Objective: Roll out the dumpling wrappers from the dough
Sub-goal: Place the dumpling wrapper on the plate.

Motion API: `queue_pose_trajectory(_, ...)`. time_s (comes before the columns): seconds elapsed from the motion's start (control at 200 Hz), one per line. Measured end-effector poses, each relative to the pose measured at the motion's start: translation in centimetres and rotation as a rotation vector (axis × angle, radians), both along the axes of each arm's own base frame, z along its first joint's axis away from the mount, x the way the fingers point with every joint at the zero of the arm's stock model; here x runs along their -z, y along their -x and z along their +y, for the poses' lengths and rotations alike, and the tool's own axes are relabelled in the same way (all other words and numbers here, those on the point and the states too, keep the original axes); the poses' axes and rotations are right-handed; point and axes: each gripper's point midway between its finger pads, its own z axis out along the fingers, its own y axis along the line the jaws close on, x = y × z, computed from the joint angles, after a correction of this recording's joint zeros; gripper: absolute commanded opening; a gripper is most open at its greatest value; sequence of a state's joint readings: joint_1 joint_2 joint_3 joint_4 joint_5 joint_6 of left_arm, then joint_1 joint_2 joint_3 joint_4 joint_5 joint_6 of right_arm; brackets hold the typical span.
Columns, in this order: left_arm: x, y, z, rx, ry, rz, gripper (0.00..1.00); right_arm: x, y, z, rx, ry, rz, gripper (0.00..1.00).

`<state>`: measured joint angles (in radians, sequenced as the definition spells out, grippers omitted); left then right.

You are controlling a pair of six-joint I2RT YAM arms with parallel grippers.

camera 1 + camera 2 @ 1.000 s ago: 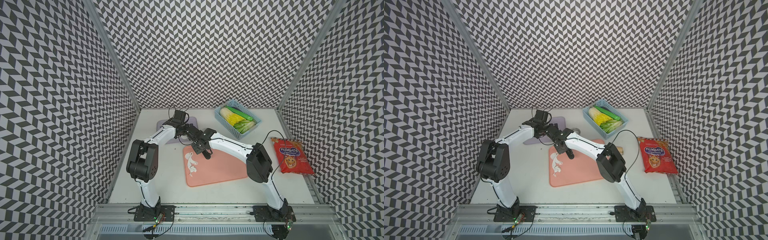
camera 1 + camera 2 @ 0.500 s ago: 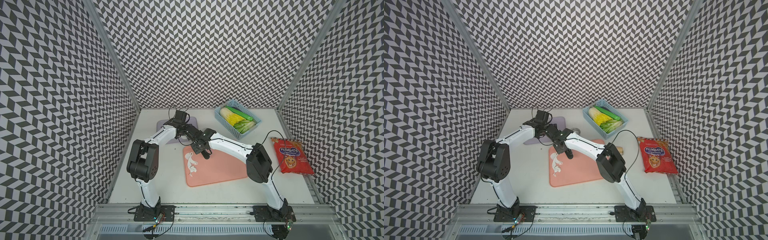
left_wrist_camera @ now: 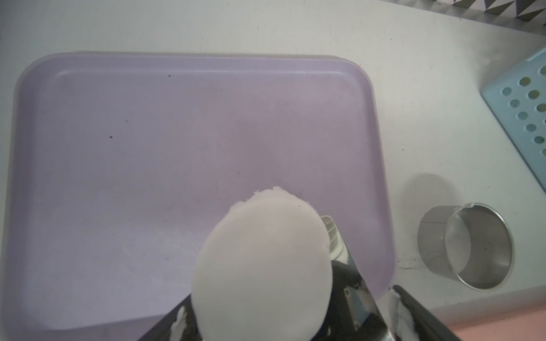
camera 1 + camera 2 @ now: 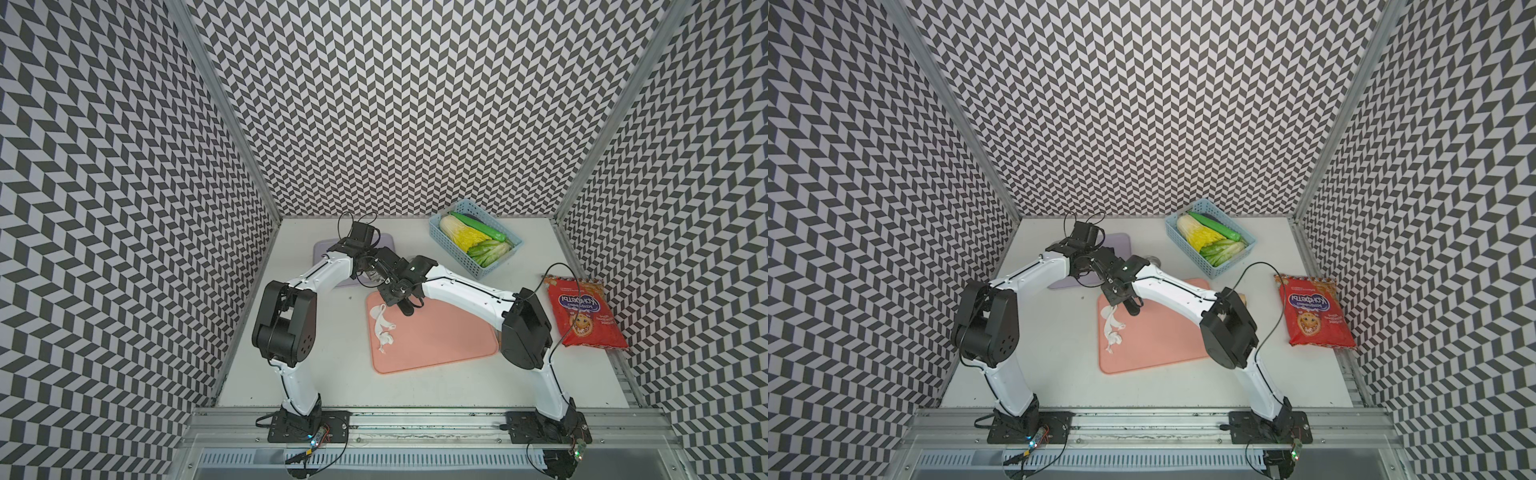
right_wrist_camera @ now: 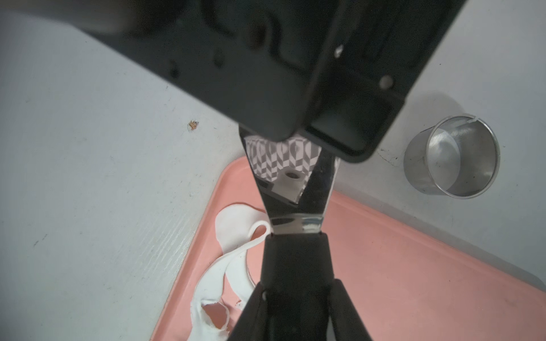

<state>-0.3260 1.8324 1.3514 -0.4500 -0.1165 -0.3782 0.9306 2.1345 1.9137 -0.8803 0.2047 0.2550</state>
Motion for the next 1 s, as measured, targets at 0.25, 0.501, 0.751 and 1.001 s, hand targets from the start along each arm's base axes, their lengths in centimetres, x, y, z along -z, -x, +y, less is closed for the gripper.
queue_pose_trajectory(0.25,-0.5,0.1,0.7,-0.020,-0.019,-0.019,0.96,0.9,0.1,-0.6,0.006,0.020,0.015,0.00)
queue_pose_trajectory(0.501,-1.2,-0.2,0.8,-0.024,-0.010,-0.044,0.96,1.6,0.4,-1.0,0.006,0.031,0.024,0.00)
queue_pose_trajectory(0.751,-1.2,-0.2,0.8,-0.025,-0.009,-0.043,0.94,-0.1,0.2,-0.8,0.013,-0.006,-0.001,0.00)
queue_pose_trajectory(1.001,-1.1,-0.2,0.8,-0.025,-0.010,-0.042,0.94,-1.2,0.3,-1.0,0.014,-0.024,-0.015,0.00)
